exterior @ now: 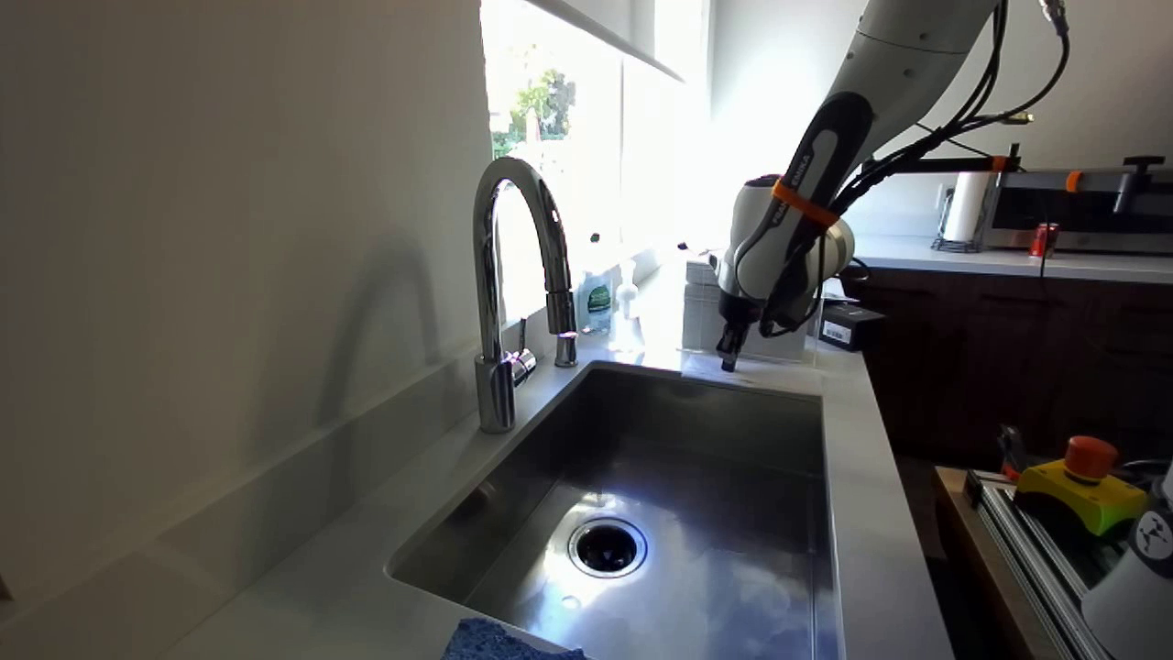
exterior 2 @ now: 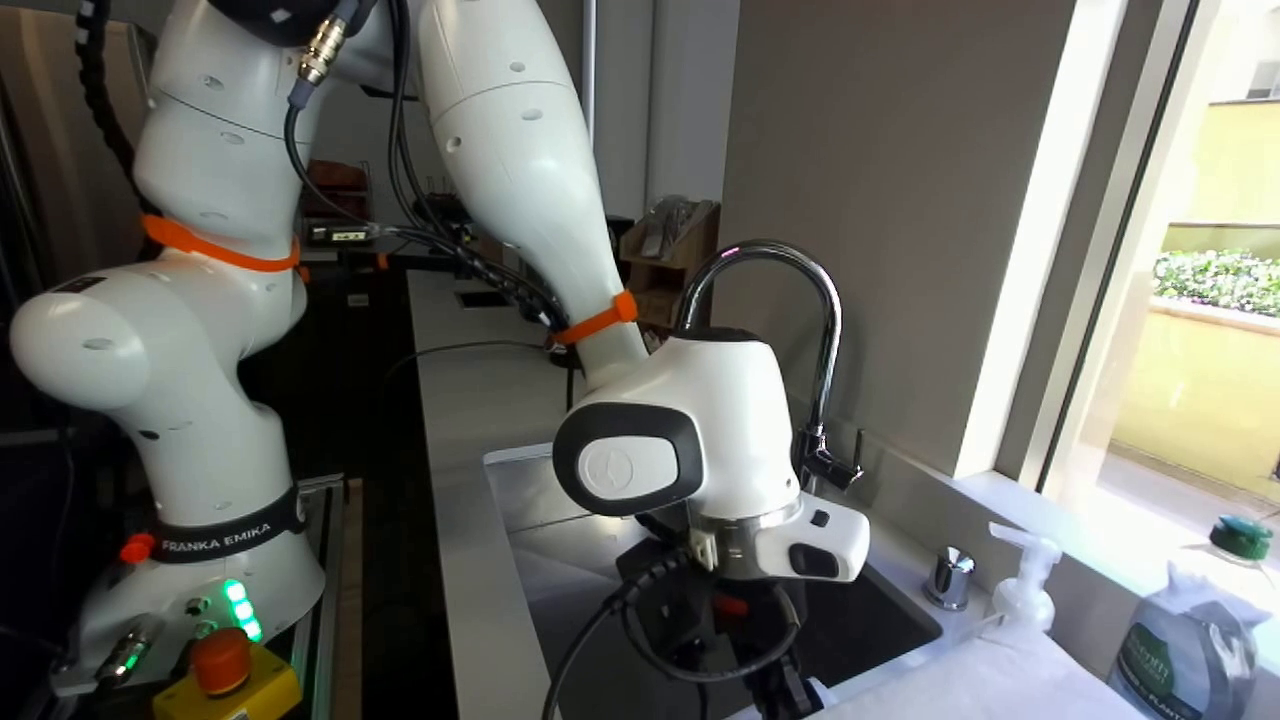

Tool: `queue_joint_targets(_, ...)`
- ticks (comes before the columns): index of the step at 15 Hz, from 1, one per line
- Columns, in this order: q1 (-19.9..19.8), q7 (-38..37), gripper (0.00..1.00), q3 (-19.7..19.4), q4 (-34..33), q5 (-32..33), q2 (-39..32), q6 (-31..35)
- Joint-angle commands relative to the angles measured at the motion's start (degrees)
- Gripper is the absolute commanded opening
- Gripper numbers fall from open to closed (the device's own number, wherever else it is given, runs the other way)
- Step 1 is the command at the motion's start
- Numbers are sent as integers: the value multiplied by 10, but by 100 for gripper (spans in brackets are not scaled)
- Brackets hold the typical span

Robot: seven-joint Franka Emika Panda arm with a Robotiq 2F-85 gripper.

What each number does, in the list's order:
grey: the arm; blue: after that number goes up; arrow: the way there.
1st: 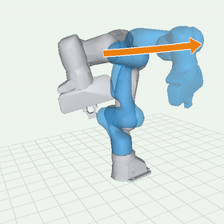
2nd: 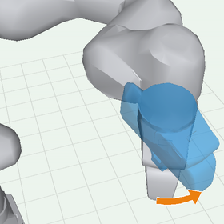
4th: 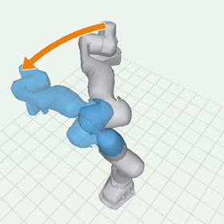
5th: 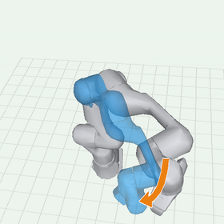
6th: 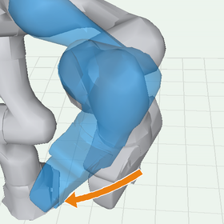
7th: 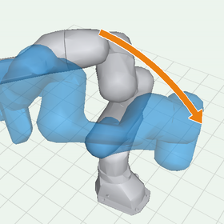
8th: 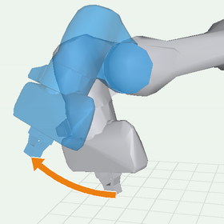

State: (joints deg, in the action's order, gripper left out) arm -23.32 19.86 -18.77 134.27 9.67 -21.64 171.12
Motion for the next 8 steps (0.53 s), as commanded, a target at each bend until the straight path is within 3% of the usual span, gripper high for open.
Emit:
queue_joint_targets(1, 5, -23, 0, 12, -21, -1, -34, 21)
queue_joint_targets(8, 9, -33, 0, 13, -45, 1, -52, 24)
